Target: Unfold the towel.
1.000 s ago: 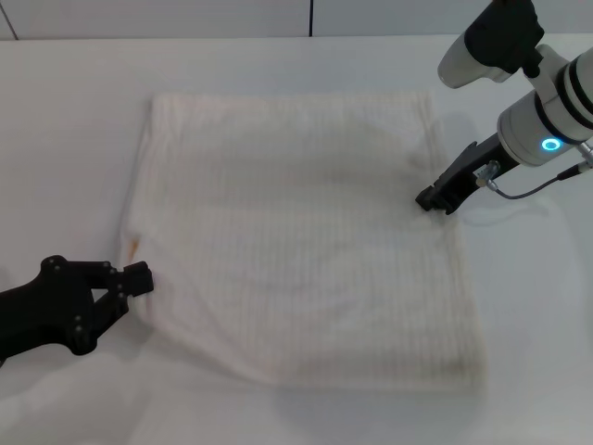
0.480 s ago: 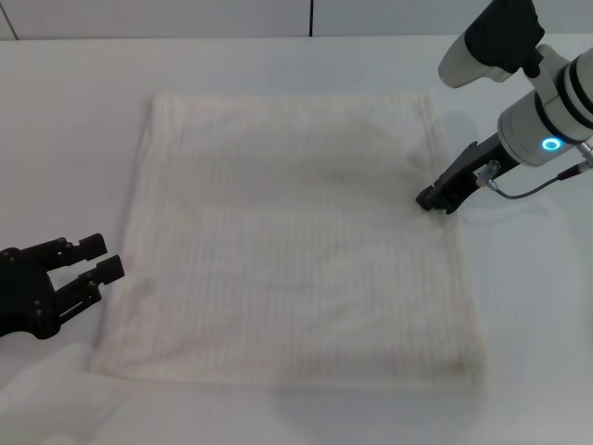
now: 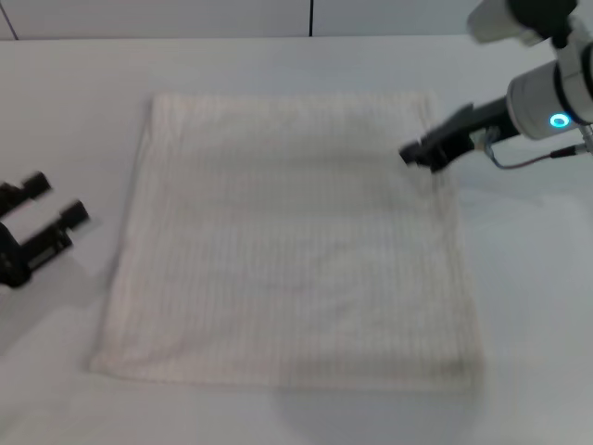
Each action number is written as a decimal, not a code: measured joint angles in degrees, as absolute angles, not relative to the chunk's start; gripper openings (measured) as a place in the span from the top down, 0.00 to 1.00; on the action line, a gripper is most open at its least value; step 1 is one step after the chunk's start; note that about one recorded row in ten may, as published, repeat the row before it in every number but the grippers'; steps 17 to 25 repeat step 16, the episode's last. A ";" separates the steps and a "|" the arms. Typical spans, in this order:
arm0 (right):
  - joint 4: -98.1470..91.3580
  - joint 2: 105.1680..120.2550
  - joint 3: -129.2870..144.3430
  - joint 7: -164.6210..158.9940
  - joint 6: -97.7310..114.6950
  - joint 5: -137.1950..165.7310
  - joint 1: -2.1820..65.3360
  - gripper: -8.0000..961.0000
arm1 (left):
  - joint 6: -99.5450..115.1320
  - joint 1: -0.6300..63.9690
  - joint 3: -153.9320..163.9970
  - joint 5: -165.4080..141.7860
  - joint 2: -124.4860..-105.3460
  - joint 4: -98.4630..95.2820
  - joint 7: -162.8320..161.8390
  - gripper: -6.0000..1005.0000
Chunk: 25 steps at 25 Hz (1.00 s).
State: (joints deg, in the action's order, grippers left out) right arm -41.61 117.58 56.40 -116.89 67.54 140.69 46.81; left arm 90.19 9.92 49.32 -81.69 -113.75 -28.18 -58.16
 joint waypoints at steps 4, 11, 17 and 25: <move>-45.82 117.92 55.69 -106.05 63.81 121.65 39.73 0.99 | 90.49 9.23 35.86 -81.25 -117.88 -27.40 -50.83 0.35; -33.25 119.00 52.02 -60.50 60.87 71.27 31.28 0.99 | 92.89 12.06 15.44 -78.58 -118.26 -10.16 -36.26 0.34; -17.14 118.91 50.70 -31.60 66.88 39.33 31.52 0.99 | 93.36 13.25 2.68 -77.35 -118.50 1.58 -23.93 0.34; -17.14 118.91 50.70 -31.60 66.88 39.33 31.52 0.99 | 93.36 13.25 2.68 -77.35 -118.50 1.58 -23.93 0.34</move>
